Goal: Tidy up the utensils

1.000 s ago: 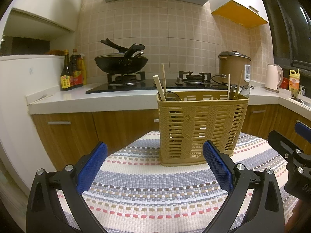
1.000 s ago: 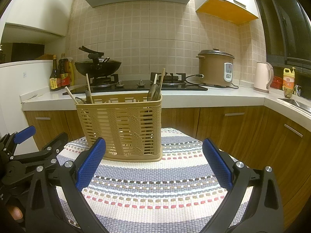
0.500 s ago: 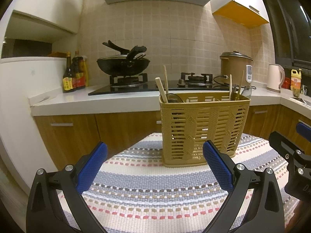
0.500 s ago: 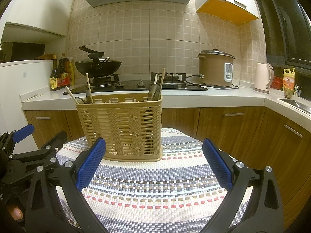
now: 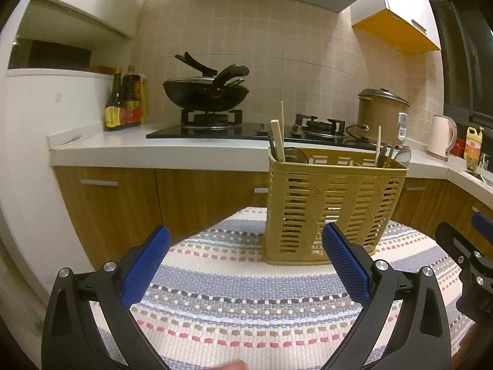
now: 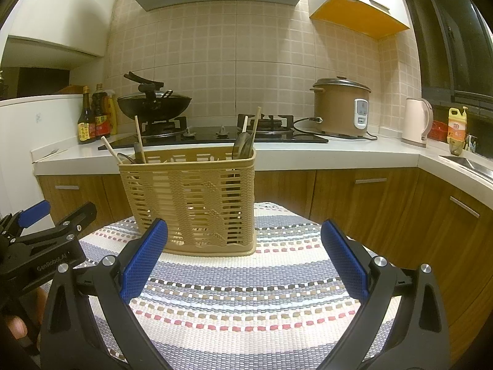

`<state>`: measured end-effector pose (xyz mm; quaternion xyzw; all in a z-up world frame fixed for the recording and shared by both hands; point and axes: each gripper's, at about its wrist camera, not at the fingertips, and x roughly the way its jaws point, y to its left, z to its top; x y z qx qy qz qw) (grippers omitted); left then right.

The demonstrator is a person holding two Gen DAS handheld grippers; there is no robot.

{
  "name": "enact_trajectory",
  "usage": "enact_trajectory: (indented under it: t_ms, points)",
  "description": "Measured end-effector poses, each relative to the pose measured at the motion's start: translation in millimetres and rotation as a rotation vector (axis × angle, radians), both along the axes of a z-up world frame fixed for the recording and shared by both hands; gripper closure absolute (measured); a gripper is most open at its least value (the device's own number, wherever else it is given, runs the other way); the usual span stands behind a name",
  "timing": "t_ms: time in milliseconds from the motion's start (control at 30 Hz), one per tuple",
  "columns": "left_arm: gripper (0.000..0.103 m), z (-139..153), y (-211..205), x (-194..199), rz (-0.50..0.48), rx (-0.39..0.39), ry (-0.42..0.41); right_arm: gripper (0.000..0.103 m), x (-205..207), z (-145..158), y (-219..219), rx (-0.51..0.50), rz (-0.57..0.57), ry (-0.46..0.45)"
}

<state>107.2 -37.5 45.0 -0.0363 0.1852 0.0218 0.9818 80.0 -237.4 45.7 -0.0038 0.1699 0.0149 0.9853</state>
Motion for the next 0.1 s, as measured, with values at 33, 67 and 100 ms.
enact_trajectory:
  t_ms: [33,67,100]
  points:
    - [0.007,0.1,-0.7,-0.4,0.001,0.006,-0.004,0.008,0.1,-0.1,0.1,-0.001,0.0,0.0]
    - [0.007,0.4,-1.1,-1.0,0.0,0.008,-0.007,0.008,0.1,-0.1,0.1,-0.002,0.0,0.001]
    - [0.007,0.4,-1.0,-1.1,0.0,0.007,-0.008,0.008,0.1,-0.1,0.2,-0.001,-0.001,0.001]
